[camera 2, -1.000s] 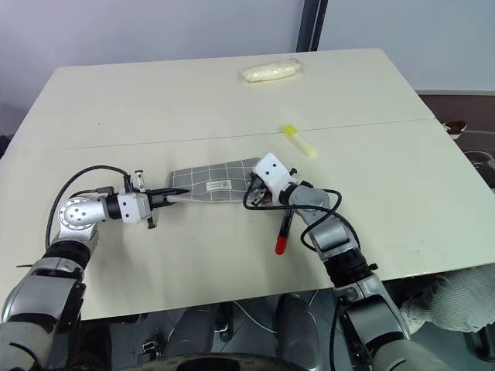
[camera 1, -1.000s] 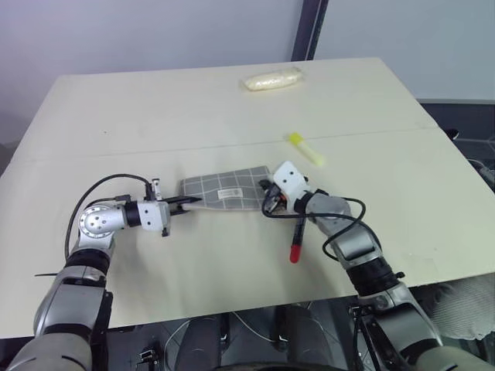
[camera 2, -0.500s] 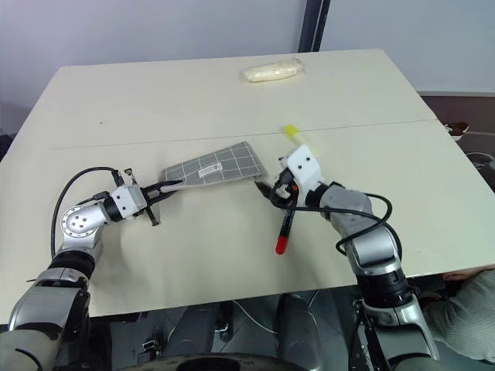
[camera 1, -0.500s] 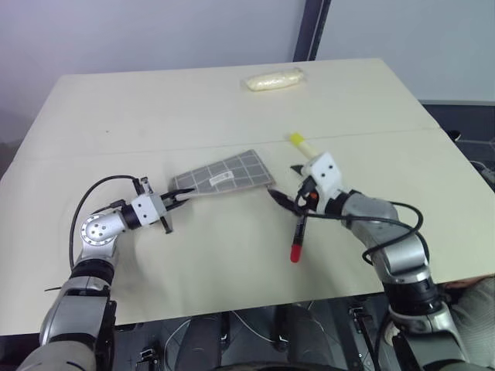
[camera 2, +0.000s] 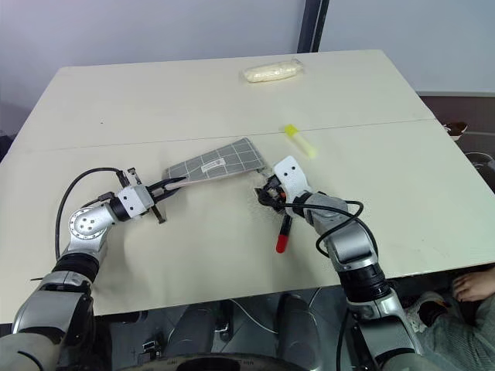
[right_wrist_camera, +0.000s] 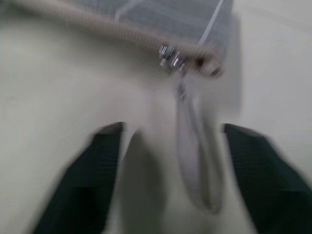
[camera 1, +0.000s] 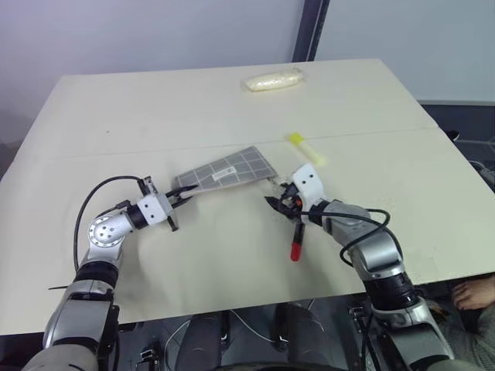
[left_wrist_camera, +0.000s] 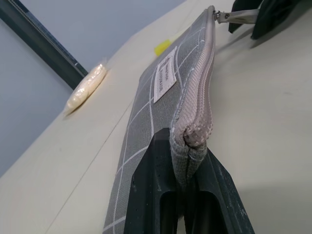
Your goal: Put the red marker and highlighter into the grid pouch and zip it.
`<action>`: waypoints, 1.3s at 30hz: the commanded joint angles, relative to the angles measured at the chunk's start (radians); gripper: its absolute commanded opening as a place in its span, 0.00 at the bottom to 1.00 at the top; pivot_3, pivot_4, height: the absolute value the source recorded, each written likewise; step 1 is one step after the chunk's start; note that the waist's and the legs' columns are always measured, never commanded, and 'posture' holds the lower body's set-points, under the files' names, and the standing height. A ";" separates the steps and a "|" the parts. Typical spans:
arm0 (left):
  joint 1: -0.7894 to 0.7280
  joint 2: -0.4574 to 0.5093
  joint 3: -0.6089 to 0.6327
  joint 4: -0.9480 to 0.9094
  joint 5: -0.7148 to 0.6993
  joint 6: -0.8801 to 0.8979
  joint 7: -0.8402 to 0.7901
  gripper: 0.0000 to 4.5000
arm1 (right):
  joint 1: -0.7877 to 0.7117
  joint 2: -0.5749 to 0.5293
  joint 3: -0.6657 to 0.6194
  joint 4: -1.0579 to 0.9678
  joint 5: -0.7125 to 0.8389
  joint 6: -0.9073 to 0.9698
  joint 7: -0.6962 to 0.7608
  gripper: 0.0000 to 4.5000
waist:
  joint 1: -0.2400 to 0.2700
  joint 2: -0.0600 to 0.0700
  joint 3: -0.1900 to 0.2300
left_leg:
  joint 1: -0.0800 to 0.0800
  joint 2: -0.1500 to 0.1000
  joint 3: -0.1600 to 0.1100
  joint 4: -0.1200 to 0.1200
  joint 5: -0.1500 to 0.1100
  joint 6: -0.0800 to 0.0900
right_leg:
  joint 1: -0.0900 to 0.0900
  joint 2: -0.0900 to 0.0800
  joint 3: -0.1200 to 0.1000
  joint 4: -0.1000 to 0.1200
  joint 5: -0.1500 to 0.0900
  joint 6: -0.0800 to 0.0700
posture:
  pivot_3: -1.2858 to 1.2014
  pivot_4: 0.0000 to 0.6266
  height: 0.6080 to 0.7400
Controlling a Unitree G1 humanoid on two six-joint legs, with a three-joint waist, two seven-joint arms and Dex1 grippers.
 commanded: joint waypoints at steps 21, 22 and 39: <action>0.012 -0.057 -0.104 -0.091 0.244 0.066 0.276 0.00 | -0.285 0.143 0.418 0.172 -0.281 -0.307 0.114 0.01 | 0.002 0.002 -0.001 | -0.001 0.000 0.000 0.000 0.000 0.000 | -0.002 0.000 0.000 -0.002 0.000 0.000 | 0.52 0.24 1.00; 0.013 -0.060 -0.107 -0.094 0.248 0.070 0.282 0.00 | -0.295 0.145 0.423 0.184 -0.287 -0.326 0.125 0.01 | 0.001 0.002 -0.001 | -0.001 0.000 0.000 0.000 0.000 0.000 | -0.002 0.000 0.000 -0.002 0.000 0.000 | 0.52 0.24 1.00; 0.014 -0.052 -0.093 -0.121 0.285 0.080 0.423 0.00 | 0.014 0.010 0.153 -0.057 -0.188 -0.401 0.144 0.99 | 0.008 0.001 -0.001 | -0.002 -0.003 0.000 -0.004 0.000 0.000 | -0.002 -0.001 0.000 -0.004 0.000 0.000 | 0.52 0.24 1.00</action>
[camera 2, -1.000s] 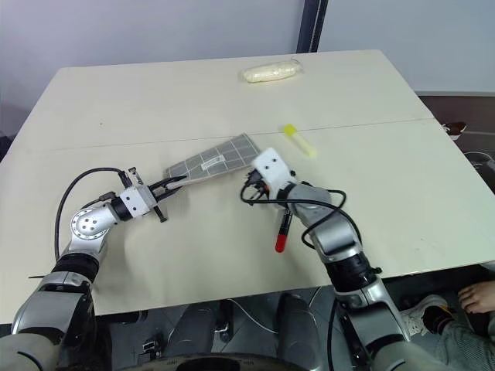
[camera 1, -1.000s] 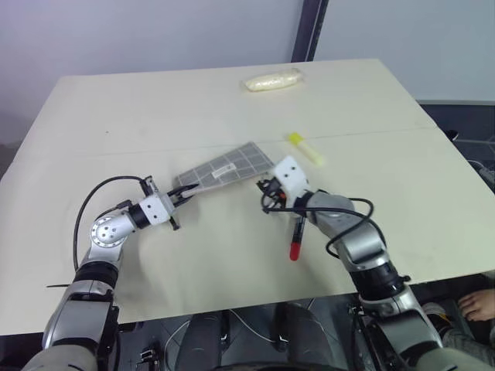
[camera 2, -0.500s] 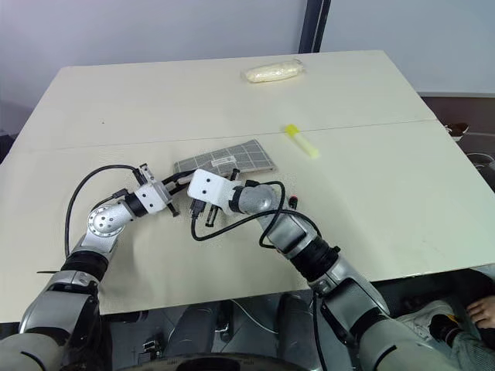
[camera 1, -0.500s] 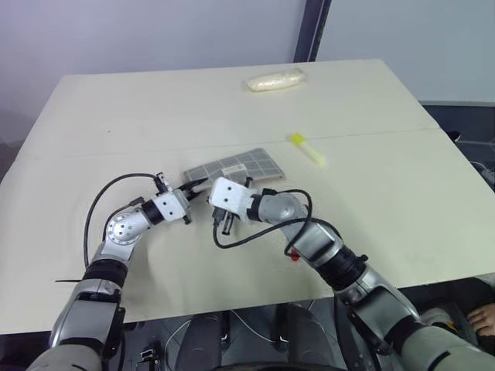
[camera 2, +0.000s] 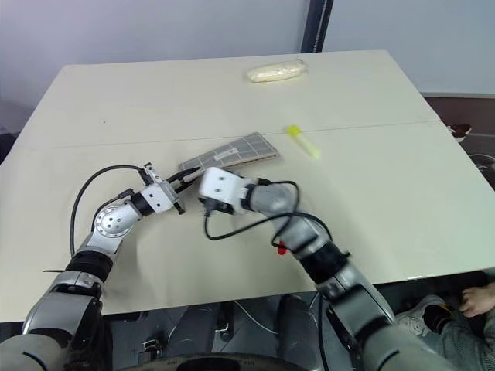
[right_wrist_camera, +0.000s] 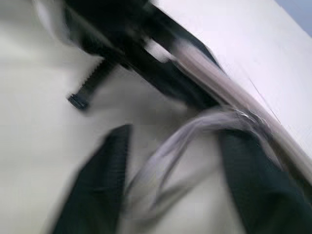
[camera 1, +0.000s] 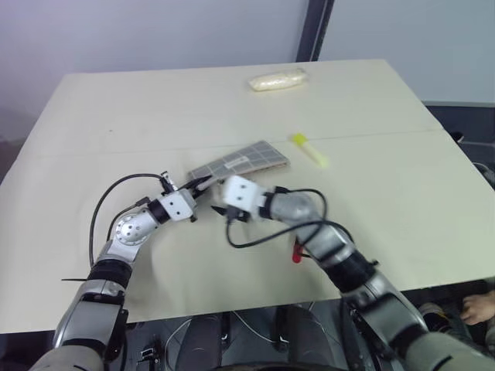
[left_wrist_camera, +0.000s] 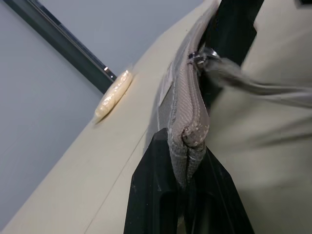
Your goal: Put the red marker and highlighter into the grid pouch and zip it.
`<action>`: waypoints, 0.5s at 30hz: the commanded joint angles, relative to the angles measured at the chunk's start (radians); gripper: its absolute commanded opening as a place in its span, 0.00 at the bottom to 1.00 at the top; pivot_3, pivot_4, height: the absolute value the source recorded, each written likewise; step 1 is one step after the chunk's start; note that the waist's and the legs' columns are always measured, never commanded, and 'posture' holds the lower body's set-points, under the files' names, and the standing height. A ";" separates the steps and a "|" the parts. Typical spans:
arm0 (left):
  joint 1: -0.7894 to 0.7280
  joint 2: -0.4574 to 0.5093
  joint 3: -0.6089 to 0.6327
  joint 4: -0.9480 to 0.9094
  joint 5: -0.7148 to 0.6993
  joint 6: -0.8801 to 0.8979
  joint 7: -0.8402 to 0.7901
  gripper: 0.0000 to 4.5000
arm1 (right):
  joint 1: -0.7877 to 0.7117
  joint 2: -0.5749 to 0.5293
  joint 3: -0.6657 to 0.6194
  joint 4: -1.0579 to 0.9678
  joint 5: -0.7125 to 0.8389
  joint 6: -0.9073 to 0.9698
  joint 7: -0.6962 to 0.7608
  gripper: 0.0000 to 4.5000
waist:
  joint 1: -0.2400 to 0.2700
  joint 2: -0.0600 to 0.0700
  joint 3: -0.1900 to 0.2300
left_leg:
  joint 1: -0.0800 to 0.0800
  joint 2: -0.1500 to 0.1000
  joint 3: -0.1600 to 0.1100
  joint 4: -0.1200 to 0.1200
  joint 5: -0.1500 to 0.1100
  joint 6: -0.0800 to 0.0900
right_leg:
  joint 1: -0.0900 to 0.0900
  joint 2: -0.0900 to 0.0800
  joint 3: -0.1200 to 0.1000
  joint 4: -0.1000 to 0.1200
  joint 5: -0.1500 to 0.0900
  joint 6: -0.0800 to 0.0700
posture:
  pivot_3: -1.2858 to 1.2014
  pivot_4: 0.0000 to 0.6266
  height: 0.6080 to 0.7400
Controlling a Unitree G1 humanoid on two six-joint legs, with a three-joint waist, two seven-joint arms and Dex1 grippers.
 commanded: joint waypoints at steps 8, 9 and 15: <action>-0.017 0.000 -0.018 0.058 0.021 0.028 0.062 0.00 | 0.204 -0.008 -0.328 -0.277 0.168 0.107 -0.137 0.99 | -0.009 0.000 0.000 | 0.002 0.006 0.000 -0.002 0.000 0.000 | 0.000 0.001 -0.005 0.001 -0.001 0.002 | 0.52 0.24 1.00; -0.028 0.003 -0.021 0.070 0.029 0.025 0.069 0.00 | 0.189 0.000 -0.358 -0.261 0.177 0.118 -0.162 0.99 | -0.008 0.000 0.000 | 0.002 0.007 0.001 -0.002 0.000 0.000 | 0.000 0.002 -0.005 0.000 -0.001 0.002 | 0.52 0.24 1.00; -0.075 0.003 -0.029 0.122 0.028 0.022 0.078 0.00 | 0.058 -0.096 -0.471 0.008 0.130 0.118 -0.249 0.99 | -0.008 0.001 0.000 | 0.000 0.015 0.008 -0.004 0.000 0.000 | 0.001 0.003 -0.011 -0.015 -0.001 0.002 | 0.52 0.24 1.00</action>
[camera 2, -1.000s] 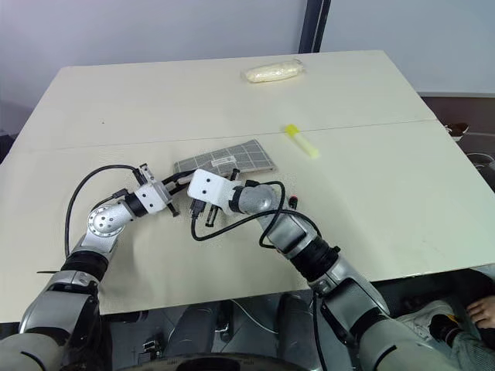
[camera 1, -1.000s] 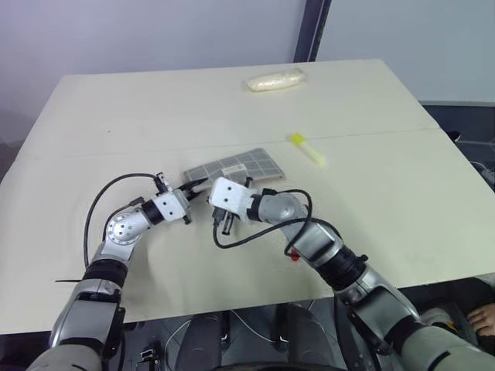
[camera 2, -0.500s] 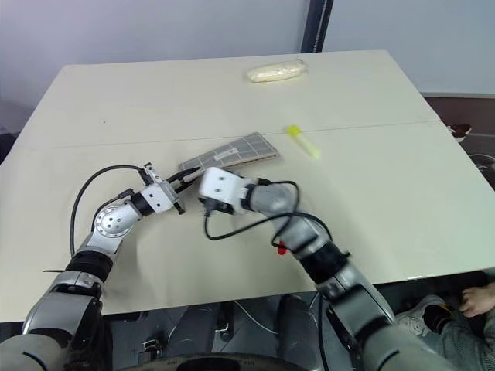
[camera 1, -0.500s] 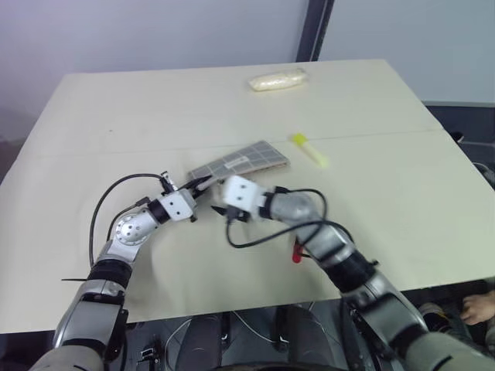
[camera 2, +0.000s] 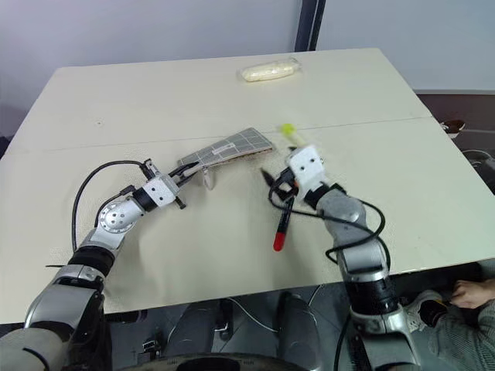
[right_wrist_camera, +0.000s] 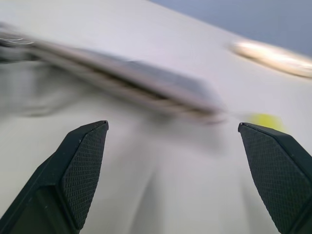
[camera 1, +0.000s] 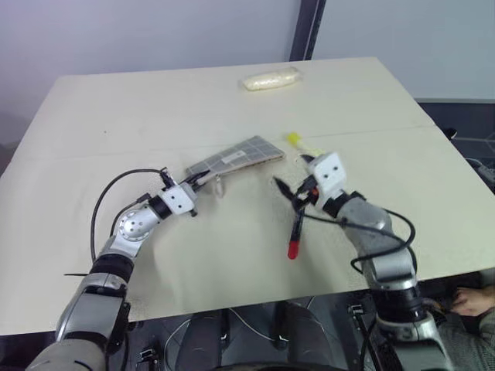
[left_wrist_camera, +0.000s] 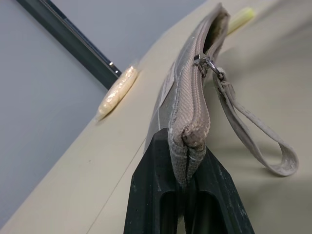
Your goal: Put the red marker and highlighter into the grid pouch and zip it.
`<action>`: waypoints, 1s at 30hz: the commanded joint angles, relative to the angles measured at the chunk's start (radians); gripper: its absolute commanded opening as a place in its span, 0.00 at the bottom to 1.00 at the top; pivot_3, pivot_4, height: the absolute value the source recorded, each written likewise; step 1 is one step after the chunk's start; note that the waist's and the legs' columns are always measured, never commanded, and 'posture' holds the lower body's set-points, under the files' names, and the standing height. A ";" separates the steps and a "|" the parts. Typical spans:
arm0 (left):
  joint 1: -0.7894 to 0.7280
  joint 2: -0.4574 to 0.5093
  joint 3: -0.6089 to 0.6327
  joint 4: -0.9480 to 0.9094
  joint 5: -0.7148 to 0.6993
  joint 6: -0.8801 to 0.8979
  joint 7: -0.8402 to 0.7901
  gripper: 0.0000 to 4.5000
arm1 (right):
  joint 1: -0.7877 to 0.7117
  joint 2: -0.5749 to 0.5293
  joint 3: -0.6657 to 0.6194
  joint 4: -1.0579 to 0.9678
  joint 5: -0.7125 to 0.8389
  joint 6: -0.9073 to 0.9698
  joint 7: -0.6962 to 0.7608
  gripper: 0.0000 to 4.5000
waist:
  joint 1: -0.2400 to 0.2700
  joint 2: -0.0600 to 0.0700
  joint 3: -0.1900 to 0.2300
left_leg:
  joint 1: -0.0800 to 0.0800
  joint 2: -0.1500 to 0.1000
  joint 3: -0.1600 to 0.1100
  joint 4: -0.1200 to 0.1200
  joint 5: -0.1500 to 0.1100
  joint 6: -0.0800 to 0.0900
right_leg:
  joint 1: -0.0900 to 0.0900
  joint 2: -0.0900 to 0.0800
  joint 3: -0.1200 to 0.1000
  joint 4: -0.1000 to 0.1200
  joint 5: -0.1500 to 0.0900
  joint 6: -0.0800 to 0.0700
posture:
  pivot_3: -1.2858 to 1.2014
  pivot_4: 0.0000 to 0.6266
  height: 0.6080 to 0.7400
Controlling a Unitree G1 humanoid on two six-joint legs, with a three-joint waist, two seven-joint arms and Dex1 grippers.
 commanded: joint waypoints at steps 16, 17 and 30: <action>0.010 -0.004 -0.022 0.002 0.002 -0.005 -0.010 0.00 | -0.566 -0.069 -0.085 1.149 0.031 -0.376 0.108 0.99 | -0.006 0.001 0.000 | 0.003 0.001 0.015 0.000 0.002 0.003 | -0.006 -0.001 0.002 0.009 0.011 -0.004 | 0.52 0.24 1.00; 0.012 -0.004 -0.022 -0.002 0.002 -0.004 -0.009 0.00 | -0.589 -0.061 -0.105 1.193 0.054 -0.364 0.121 0.99 | -0.005 0.001 0.000 | 0.003 0.001 0.015 0.000 0.002 0.003 | -0.006 -0.001 0.002 0.009 0.011 -0.004 | 0.52 0.24 1.00; 0.047 0.000 -0.017 -0.052 -0.004 0.013 -0.006 0.00 | -0.545 -0.080 -0.122 1.136 0.082 -0.331 0.250 0.18 | -0.008 0.001 0.000 | 0.003 0.000 0.015 -0.001 0.002 0.002 | -0.006 -0.001 0.003 0.009 0.013 -0.001 | 0.52 0.24 1.00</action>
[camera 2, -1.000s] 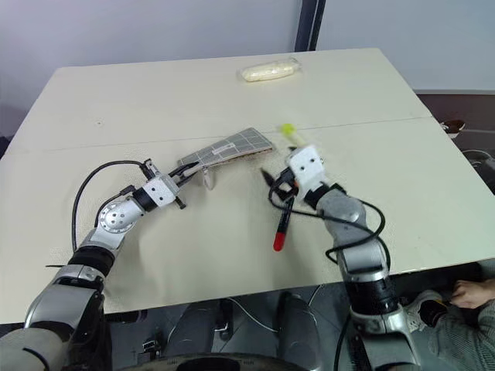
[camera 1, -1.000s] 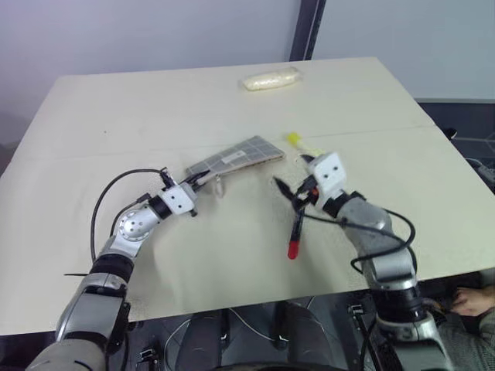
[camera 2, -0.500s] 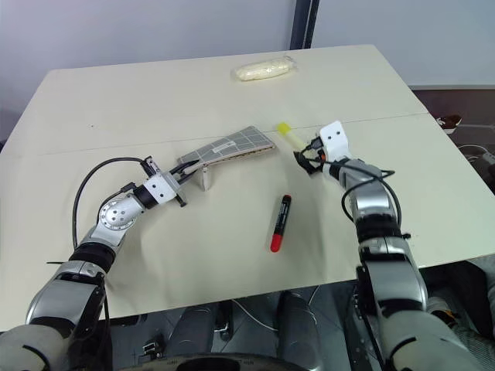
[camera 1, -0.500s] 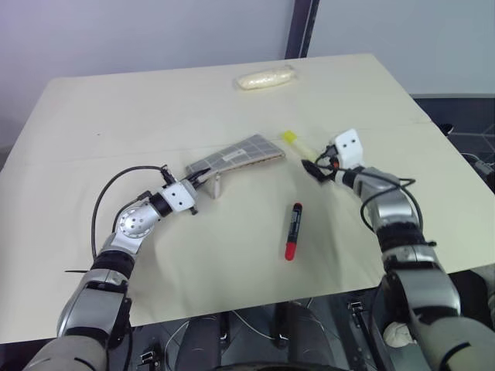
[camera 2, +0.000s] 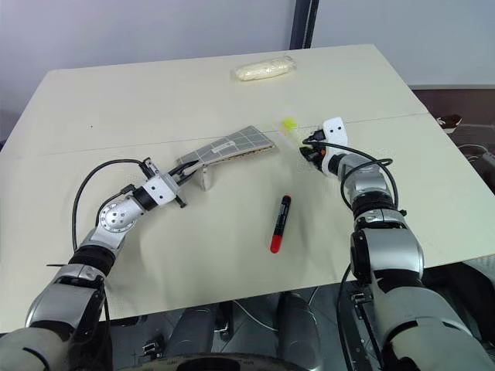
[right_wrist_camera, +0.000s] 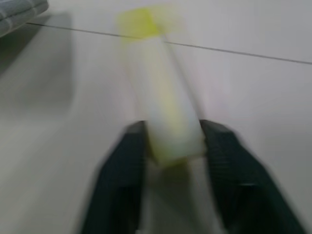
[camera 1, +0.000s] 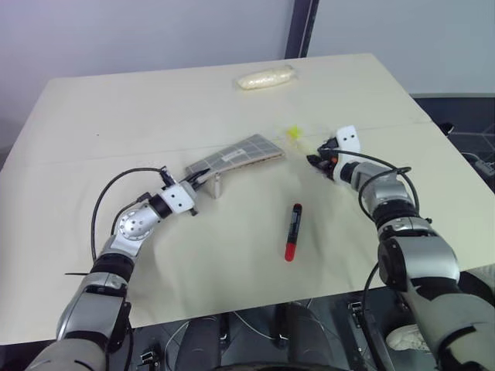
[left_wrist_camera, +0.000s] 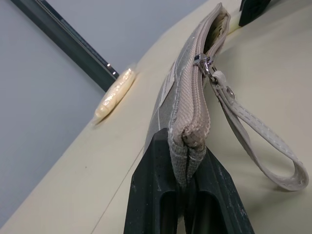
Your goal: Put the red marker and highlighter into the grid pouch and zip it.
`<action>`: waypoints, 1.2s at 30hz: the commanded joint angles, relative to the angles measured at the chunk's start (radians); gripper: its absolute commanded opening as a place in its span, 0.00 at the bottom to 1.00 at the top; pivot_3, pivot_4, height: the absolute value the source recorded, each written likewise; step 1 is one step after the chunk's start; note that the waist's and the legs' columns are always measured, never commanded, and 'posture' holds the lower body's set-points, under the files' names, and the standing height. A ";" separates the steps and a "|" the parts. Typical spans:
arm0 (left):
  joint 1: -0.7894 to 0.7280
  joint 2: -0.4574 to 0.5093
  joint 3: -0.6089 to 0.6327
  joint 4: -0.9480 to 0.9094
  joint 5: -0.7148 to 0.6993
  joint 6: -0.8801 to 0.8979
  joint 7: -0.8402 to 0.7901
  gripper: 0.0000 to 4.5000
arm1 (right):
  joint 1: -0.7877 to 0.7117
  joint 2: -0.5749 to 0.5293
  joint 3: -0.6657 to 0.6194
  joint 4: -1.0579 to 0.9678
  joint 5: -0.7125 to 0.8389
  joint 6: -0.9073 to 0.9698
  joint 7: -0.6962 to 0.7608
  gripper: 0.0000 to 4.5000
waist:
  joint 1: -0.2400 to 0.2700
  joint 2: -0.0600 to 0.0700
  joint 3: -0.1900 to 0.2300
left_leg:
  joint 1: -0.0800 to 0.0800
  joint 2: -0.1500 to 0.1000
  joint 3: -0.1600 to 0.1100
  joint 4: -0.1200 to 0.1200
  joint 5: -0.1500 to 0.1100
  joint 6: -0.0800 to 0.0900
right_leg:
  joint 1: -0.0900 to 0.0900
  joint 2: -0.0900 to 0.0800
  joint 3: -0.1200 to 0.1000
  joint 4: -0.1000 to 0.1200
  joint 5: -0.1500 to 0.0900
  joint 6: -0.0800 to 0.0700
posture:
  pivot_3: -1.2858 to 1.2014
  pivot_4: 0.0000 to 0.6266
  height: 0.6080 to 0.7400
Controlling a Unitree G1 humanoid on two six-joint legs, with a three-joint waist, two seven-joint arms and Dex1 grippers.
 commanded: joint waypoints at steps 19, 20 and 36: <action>0.003 -0.014 0.003 -0.062 -0.135 0.087 -0.166 0.00 | 0.767 -0.092 0.076 -1.465 0.212 0.412 -0.011 0.18 | 0.009 -0.001 0.000 | -0.003 0.003 0.000 0.005 -0.005 -0.007 | -0.008 -0.001 0.001 0.005 -0.004 0.001 | 0.52 0.24 1.00; 0.003 -0.015 0.005 -0.063 -0.141 0.090 -0.172 0.00 | 0.772 -0.102 0.089 -1.457 0.191 0.403 -0.014 0.18 | 0.009 -0.001 0.000 | -0.003 0.003 0.000 0.006 -0.005 -0.007 | -0.008 -0.001 0.001 0.005 -0.004 0.001 | 0.52 0.24 1.00; 0.016 -0.018 0.008 -0.090 -0.164 0.099 -0.202 0.00 | 0.783 -0.140 0.147 -1.390 0.121 0.331 0.023 0.18 | 0.009 -0.001 0.000 | -0.003 0.003 0.001 0.007 -0.003 -0.005 | -0.008 0.000 0.001 0.007 -0.004 0.000 | 0.52 0.24 1.00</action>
